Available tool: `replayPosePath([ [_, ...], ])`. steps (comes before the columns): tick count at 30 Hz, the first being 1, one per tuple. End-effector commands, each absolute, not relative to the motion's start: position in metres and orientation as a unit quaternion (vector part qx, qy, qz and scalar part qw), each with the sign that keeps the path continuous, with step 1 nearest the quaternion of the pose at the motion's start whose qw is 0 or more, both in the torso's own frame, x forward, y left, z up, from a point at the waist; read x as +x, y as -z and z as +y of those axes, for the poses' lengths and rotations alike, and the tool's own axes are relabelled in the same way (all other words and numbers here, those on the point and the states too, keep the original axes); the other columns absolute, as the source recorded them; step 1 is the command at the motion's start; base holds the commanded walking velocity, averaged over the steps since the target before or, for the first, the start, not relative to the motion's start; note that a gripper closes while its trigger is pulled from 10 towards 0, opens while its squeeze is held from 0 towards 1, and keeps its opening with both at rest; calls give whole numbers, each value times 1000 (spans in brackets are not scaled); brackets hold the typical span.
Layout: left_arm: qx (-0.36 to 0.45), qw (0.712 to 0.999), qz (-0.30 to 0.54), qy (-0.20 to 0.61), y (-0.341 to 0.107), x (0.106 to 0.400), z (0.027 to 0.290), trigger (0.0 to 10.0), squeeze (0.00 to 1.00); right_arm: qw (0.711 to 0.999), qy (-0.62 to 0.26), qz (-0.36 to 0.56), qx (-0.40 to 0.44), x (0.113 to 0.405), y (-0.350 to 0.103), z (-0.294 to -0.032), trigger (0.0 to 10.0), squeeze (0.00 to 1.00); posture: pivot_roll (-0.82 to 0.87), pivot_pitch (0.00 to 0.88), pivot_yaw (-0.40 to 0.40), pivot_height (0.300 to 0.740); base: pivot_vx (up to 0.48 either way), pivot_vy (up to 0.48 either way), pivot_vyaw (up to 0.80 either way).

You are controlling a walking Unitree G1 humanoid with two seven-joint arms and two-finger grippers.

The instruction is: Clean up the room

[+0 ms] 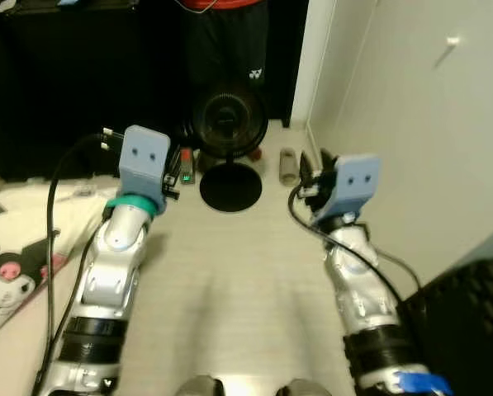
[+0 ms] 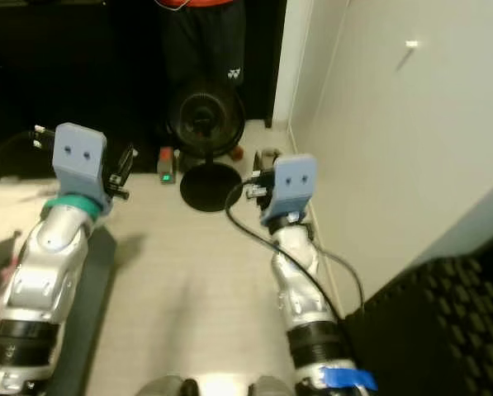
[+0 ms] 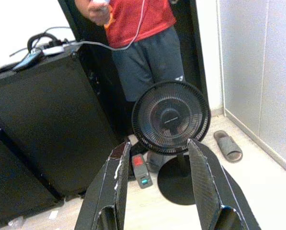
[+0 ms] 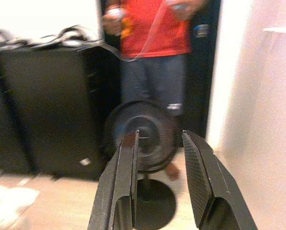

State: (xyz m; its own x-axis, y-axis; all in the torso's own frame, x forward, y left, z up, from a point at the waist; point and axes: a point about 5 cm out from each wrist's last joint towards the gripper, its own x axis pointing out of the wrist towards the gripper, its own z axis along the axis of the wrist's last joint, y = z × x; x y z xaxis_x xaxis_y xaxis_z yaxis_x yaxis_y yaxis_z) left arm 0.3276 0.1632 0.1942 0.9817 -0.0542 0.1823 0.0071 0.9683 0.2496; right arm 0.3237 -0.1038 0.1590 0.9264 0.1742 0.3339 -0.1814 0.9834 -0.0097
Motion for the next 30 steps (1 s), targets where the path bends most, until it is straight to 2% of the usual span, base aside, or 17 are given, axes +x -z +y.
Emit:
replayPosePath([
  [1,119,989,-83,15,-187,326,162,10000,0,983,-89,-161,2,323,-154,-108,10000,0,-16,30,87,723,375,0,0],
  [30,110,991,-80,21,-181,325,157,10000,0,984,-86,-155,-6,319,-149,-113,10000,0,-31,48,72,723,377,0,0],
])
